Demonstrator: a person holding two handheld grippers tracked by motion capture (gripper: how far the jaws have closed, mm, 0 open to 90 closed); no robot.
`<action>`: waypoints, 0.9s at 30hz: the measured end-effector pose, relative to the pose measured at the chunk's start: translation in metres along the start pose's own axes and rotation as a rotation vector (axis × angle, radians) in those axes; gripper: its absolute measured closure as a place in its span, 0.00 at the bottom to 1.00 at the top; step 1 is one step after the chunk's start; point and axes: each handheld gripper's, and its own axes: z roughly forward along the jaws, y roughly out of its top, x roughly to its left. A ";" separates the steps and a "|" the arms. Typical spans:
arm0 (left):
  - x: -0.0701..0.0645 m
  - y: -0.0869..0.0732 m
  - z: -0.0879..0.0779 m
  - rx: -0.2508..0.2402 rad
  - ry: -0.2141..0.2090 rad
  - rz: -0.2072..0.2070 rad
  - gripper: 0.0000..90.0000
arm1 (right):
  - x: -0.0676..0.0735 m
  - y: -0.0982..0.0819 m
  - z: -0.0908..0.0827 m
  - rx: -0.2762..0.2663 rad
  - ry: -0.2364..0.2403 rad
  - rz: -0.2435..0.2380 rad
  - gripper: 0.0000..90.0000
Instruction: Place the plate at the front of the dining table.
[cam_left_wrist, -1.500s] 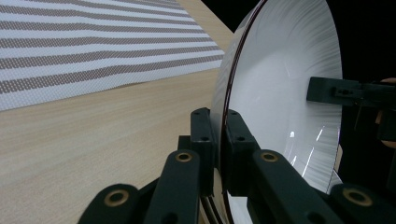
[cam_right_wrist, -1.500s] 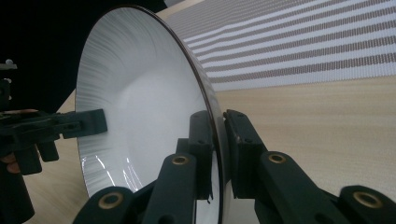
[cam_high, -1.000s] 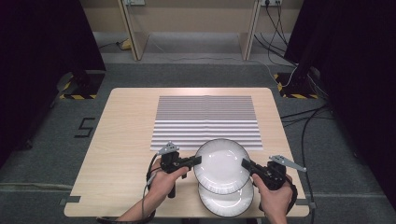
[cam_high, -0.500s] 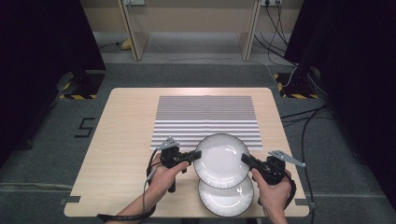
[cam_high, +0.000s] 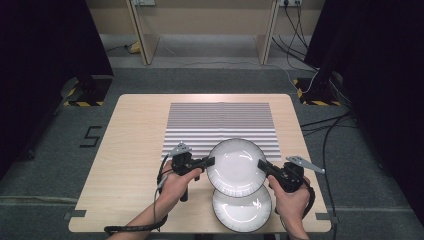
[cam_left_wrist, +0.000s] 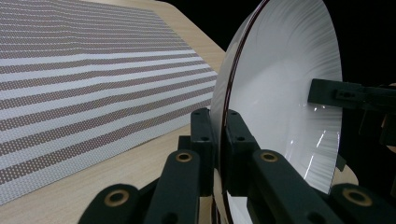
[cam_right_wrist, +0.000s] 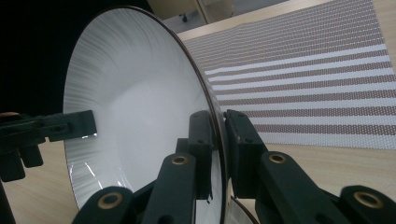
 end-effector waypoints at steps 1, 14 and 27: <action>0.000 0.001 0.000 -0.002 0.000 0.001 0.94 | 0.000 0.001 0.000 0.000 -0.001 -0.003 0.90; 0.006 0.014 0.006 -0.020 0.005 0.013 0.94 | -0.001 0.015 0.008 -0.014 -0.016 -0.018 0.90; 0.011 0.022 0.008 -0.018 0.022 0.015 0.94 | -0.002 0.022 0.017 -0.014 -0.019 -0.017 0.90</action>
